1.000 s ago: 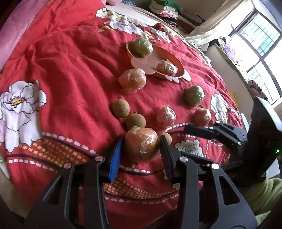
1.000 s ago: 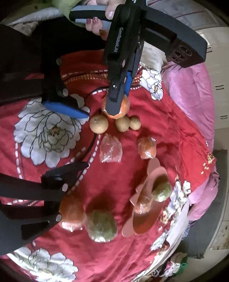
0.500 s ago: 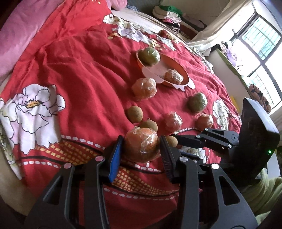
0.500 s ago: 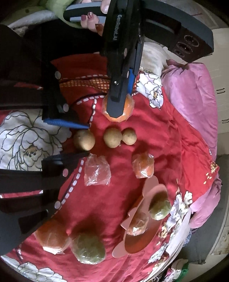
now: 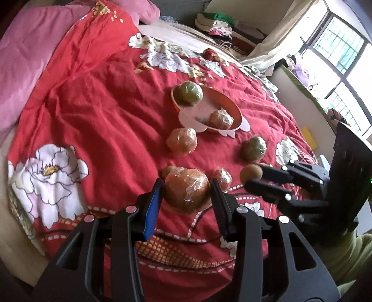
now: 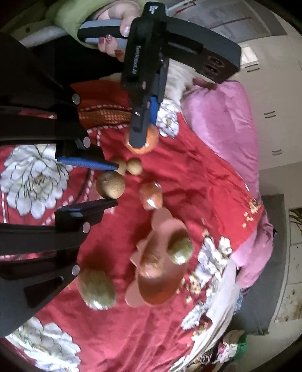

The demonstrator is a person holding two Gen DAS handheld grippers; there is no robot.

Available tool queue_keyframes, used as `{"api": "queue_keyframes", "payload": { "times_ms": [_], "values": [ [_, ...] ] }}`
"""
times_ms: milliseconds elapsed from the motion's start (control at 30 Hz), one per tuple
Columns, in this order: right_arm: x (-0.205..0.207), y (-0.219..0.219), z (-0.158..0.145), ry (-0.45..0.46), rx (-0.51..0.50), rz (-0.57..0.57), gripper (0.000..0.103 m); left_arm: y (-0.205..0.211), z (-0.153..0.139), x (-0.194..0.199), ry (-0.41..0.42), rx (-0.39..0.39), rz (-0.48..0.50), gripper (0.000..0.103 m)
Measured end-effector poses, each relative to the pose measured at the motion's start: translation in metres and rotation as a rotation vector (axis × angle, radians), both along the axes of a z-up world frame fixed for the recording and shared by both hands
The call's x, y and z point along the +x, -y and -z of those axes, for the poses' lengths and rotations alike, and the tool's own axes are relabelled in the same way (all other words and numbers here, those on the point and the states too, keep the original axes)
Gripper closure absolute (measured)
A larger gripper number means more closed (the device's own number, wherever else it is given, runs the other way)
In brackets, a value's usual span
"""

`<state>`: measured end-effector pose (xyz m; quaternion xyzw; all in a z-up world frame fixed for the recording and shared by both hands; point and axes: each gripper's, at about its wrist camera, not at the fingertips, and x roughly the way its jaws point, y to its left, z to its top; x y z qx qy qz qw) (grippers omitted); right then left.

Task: Organize fruits
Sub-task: 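Carry both held fruits over the pink bowl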

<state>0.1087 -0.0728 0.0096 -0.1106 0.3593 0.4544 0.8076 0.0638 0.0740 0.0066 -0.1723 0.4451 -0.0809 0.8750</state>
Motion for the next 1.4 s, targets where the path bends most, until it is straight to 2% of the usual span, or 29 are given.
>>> {"api": "queue_keyframes", "payload": {
  "times_ms": [467, 733, 1033, 1400],
  "values": [
    [0.036, 0.028, -0.020, 0.051, 0.021, 0.109, 0.079, 0.013, -0.022, 0.035, 0.044, 0.030, 0.025, 0.070],
    [0.071, 0.044, -0.029, 0.076, 0.018, 0.180, 0.079, 0.025, -0.028, 0.062, 0.058, 0.051, 0.048, 0.070],
    [0.098, 0.043, -0.037, 0.091, 0.005, 0.186, 0.079, 0.023, -0.026, 0.099, 0.039, 0.076, 0.047, 0.070],
    [0.133, 0.025, -0.022, 0.031, -0.044, 0.151, 0.079, 0.030, -0.008, 0.135, -0.016, 0.109, 0.073, 0.070]
  ]
}}
